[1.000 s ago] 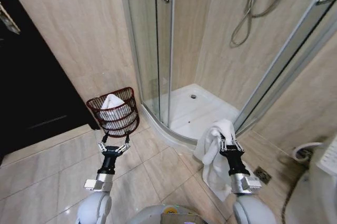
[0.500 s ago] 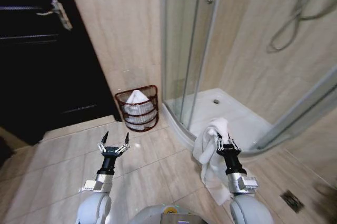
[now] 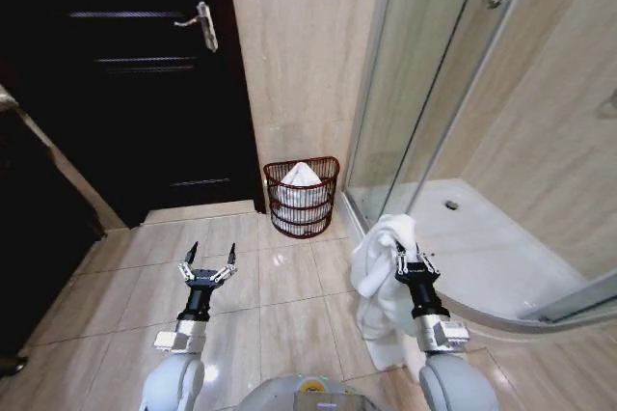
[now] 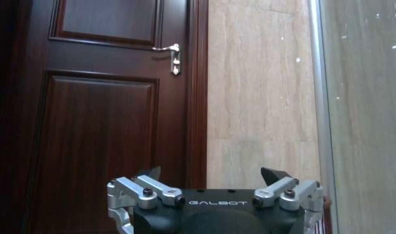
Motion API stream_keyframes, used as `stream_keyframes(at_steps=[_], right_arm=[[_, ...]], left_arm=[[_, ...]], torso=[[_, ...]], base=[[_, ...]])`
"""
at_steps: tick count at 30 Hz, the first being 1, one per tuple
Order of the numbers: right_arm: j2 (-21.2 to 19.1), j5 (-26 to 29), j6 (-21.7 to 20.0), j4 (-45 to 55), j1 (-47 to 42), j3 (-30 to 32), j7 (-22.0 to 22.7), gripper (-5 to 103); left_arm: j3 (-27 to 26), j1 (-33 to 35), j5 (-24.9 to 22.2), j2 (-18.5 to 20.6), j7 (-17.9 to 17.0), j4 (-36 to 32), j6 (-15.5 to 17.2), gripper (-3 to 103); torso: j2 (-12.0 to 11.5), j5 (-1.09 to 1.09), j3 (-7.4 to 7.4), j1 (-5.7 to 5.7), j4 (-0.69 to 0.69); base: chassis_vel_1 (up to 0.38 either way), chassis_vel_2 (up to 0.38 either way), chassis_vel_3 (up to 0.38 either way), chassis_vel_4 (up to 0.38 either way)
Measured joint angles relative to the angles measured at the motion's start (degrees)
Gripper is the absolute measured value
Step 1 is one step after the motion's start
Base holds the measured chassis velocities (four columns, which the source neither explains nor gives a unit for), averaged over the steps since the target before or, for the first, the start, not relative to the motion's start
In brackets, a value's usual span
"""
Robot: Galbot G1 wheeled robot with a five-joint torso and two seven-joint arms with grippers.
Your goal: Discard the used towel into the hamper.
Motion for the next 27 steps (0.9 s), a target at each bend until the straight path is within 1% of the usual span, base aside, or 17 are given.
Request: stream_keyframes(at_steps=[15, 19, 27], right_arm=[[0.0, 0.2, 0.7, -1.0, 0.5, -0.1, -1.1, 16], [0.0, 0.4, 1.0, -1.2, 0.4, 0.0, -1.2, 16], [-0.1, 1.1, 1.1, -1.1, 0.6, 0.2, -1.2, 16]], left_arm=[[0.2, -0.1, 0.2, -0.5, -0.1, -0.6, 0.2, 100], [0.2, -0.5, 0.2, -0.7, -0.3, -0.6, 0.7, 100], [0.5, -0.7, 0.9, -1.0, -0.9, -1.2, 2.4, 100]], torso=[[0.2, 0.00, 0.13, 0.05, 0.01], [0.8, 0.00, 0.54, 0.16, 0.00], [2.8, 0.00, 1.94, 0.78, 0.01]], base=[[0.043, 0.033, -0.031, -0.041], [0.066, 0.054, -0.060, -0.048], [0.047, 0.059, -0.036, -0.038]])
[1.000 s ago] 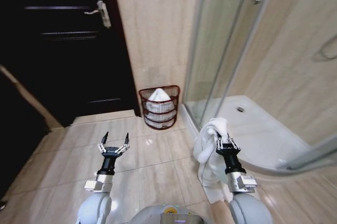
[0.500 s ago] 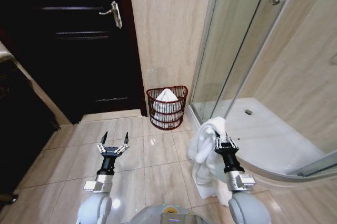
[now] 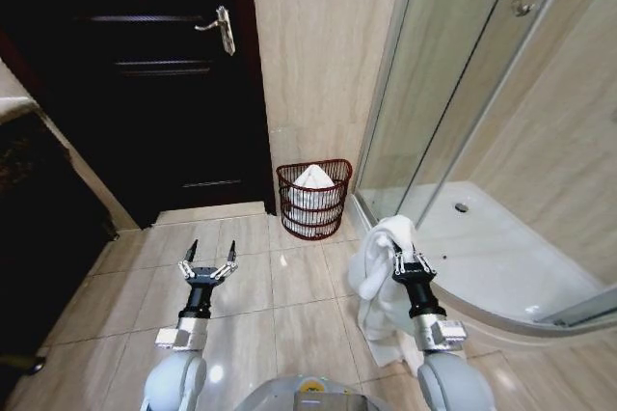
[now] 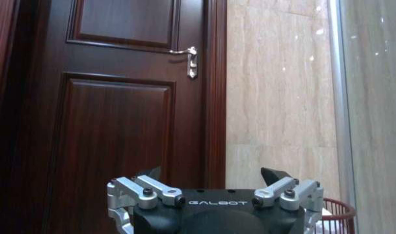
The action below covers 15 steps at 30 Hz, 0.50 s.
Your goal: Discard the used towel into the hamper.
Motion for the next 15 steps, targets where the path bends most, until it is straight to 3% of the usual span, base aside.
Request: stream_keyframes(at_steps=[15], right_arm=[[0.0, 1.9, 0.1, -0.5, 2.0, 0.3, -0.3, 16]], left_arm=[[-0.1, 0.2, 0.9, -0.4, 0.3, -0.3, 0.3, 100]], torso=[[3.5, -0.01, 2.20, 1.24, 0.01]], base=[[0.045, 0.043, -0.034, -0.039]])
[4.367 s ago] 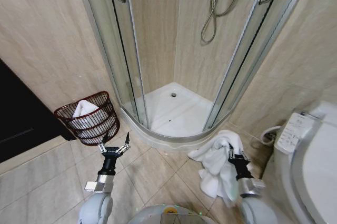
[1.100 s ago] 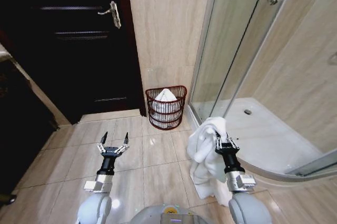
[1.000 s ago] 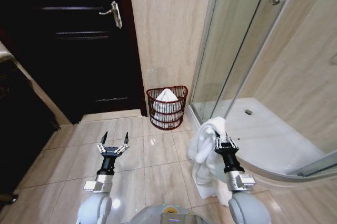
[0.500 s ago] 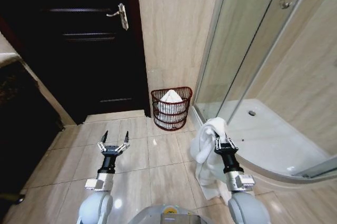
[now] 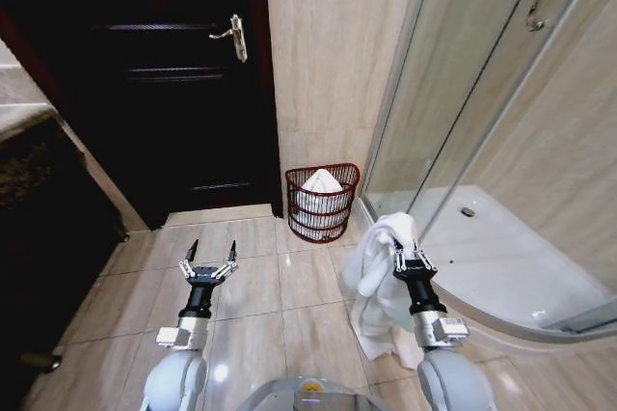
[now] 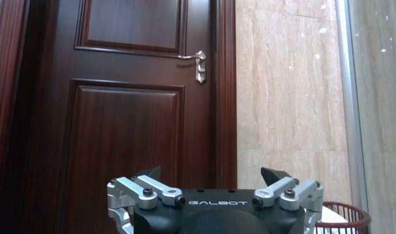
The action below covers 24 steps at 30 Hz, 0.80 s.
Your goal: Discard the used towel into the hamper.
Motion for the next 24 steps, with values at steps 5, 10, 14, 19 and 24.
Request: stream_keyframes(at_steps=[5, 10, 14, 19, 24], right_arm=[[-0.1, 0.6, 0.0, -0.3, 0.4, 0.2, -0.1, 16], [0.0, 0.7, 0.1, -0.6, 0.4, 0.3, -0.8, 16], [0.1, 0.7, 0.5, -0.8, 0.7, 0.2, -1.2, 16], [0.1, 0.6, 0.6, -0.9, 1.3, 0.1, -1.4, 16], [0.1, 0.4, 0.8, -0.8, 1.3, 0.1, -1.7, 16]], left_arm=[[0.1, -0.1, 0.6, 0.0, 0.1, 0.4, -0.3, 100], [0.1, -0.2, 0.7, 0.0, 0.1, 0.4, -0.2, 100], [0.2, -0.4, 0.6, 0.1, 0.1, 0.5, -0.1, 100], [0.2, -0.5, 0.6, 0.1, 0.1, 0.6, 0.2, 100], [0.3, -0.7, 0.6, 0.1, 0.0, 0.8, 0.2, 100]], torso=[[0.7, 0.00, 0.45, 0.24, 0.00], [1.7, 0.01, 1.09, 0.60, 0.00], [2.5, 0.01, 1.62, 0.89, 0.00], [3.8, 0.00, 2.54, 1.25, 0.00], [5.0, 0.00, 3.35, 1.66, 0.00]], base=[[0.000, 0.000, 0.000, 0.000], [0.000, 0.000, 0.000, 0.000], [-0.039, 0.027, 0.024, -0.016], [-0.042, 0.039, 0.046, -0.044], [-0.073, 0.061, 0.062, -0.065]])
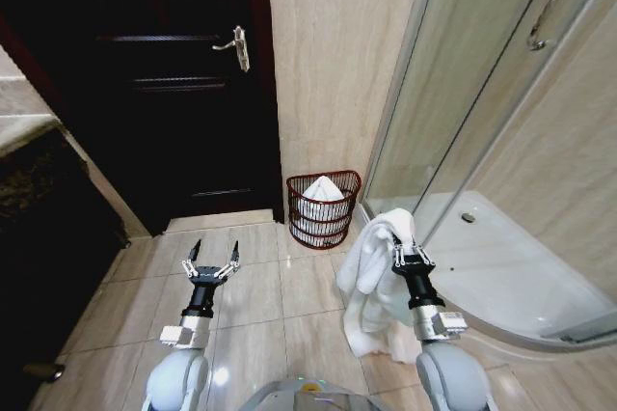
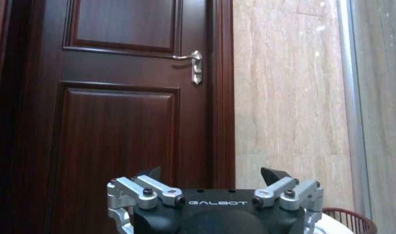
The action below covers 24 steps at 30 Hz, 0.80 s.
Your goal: Discard the used towel into the hamper.
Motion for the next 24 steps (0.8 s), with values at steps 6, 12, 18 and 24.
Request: stream_keyframes(at_steps=[6, 12, 18, 24], right_arm=[[-0.3, -0.3, 0.2, 0.4, -0.2, 0.0, -0.7, 16], [-0.4, -0.4, 0.2, 0.6, 0.4, -0.2, -0.7, 16], [-0.4, -0.5, 0.1, 0.6, 0.5, -0.2, -0.7, 16], [-0.5, -0.6, 0.1, 0.6, 0.6, -0.2, -0.5, 16]], left_arm=[[0.0, -0.2, 0.0, 0.1, 0.0, 0.0, 0.1, 100], [0.1, -0.4, 0.0, 0.0, 0.0, 0.1, 0.3, 100], [0.1, -0.4, 0.0, -0.1, 0.0, 0.1, 0.3, 100], [0.1, -0.4, 0.0, -0.2, -0.1, 0.1, 0.3, 100]], torso=[[1.4, 0.01, 0.89, 0.52, 0.00], [3.0, 0.00, 1.78, 1.14, 0.00], [4.3, 0.00, 2.65, 1.66, 0.00], [5.5, 0.00, 3.34, 2.12, 0.00]], base=[[-0.050, 0.068, 0.061, -0.066], [-0.056, 0.067, 0.056, -0.046], [-0.066, 0.075, 0.059, -0.064], [-0.072, 0.078, 0.044, -0.076]])
